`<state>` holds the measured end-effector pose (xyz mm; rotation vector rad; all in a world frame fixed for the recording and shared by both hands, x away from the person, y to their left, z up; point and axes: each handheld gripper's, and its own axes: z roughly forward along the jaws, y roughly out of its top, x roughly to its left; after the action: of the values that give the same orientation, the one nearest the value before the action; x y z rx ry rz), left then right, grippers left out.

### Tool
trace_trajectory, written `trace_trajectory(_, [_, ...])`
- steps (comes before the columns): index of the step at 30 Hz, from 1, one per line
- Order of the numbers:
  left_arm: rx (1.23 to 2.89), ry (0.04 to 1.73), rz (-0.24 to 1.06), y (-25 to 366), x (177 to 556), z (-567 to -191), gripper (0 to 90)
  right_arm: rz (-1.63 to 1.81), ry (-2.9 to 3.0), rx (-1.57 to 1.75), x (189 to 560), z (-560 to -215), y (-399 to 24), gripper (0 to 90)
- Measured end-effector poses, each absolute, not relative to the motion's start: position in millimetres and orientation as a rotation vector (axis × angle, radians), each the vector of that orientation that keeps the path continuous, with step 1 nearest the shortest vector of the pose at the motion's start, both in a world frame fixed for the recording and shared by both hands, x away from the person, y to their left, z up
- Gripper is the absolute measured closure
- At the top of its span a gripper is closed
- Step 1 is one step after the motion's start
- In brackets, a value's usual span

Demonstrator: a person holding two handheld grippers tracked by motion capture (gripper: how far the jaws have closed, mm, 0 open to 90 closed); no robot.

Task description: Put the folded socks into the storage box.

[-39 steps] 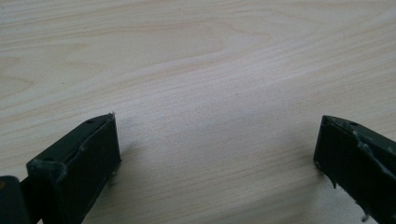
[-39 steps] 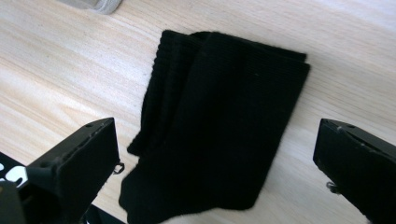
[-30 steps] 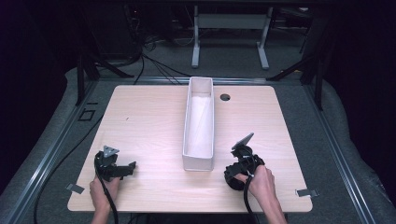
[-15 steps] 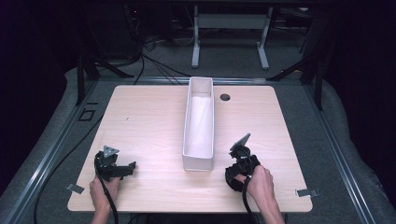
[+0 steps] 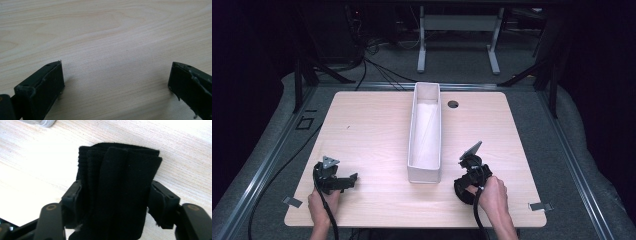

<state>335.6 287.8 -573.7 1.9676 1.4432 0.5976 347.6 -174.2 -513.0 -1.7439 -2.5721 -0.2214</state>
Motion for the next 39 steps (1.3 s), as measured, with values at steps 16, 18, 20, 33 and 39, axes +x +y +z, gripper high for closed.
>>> trace_trajectory(16, [1.963,1.445,0.597,287.6,336.0,-573.9,0.1,-0.159,-2.568,-1.748,353.5,-499.3,-177.4,44.0])
trace_trajectory(18, [1.963,1.445,0.597,287.6,336.0,-573.9,0.1,-0.158,-2.571,-1.746,354.3,-497.3,-177.2,44.0])
trace_trajectory(20, [1.963,1.445,0.596,287.6,335.9,-573.9,0.1,-0.164,-2.568,-1.741,356.3,-492.0,-177.8,44.0])
trace_trajectory(33, [1.964,1.445,0.595,287.6,336.1,-573.8,0.1,-0.172,-2.595,-1.764,361.7,-467.8,-180.6,44.0])
trace_trajectory(39, [1.963,1.445,0.595,287.5,336.1,-573.9,0.1,-0.205,-2.575,-1.745,365.2,-455.8,-184.9,44.0])
